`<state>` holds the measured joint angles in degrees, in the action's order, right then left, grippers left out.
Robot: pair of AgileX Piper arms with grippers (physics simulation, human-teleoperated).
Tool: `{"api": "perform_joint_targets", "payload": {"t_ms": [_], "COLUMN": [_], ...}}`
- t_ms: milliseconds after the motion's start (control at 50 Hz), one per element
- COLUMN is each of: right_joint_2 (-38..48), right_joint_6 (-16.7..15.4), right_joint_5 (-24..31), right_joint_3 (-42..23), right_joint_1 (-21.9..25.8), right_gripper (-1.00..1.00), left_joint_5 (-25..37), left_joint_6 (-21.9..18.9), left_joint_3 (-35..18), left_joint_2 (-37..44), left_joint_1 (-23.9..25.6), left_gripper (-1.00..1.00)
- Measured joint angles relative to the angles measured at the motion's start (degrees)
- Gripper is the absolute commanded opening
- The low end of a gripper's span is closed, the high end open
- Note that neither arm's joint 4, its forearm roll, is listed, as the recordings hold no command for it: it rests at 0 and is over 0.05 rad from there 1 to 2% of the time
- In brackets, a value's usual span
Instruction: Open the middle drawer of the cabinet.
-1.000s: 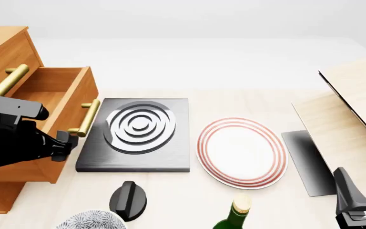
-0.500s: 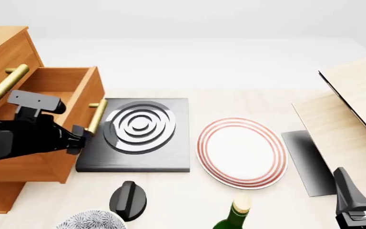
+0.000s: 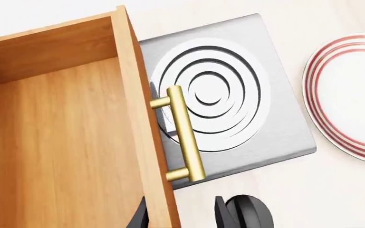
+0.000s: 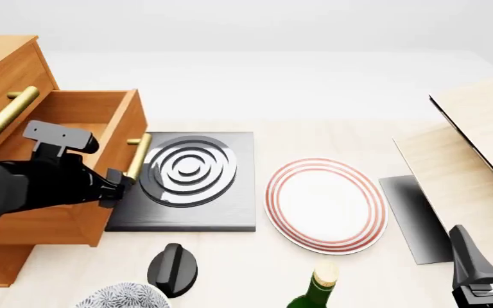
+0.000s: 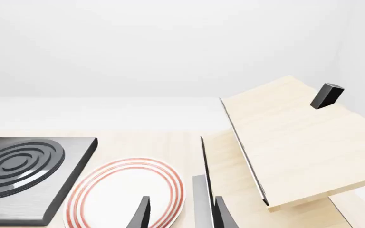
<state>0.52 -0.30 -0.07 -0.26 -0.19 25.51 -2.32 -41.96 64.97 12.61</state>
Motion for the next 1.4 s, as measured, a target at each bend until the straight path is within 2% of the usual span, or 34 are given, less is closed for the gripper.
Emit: {"api": "perform_joint_targets", "payload": {"t_ms": [1400], "right_joint_2": [0.0], "right_joint_6": [0.0], "right_joint_5": [0.0], "right_joint_3": [0.0], "right_joint_1": [0.0], "right_gripper": [1.0], "left_joint_5": [0.7], "left_joint_6": [1.2], "left_joint_3": [-1.6], "left_joint_2": [1.7], "left_joint_1": [6.1], "left_gripper": [1.0]}}
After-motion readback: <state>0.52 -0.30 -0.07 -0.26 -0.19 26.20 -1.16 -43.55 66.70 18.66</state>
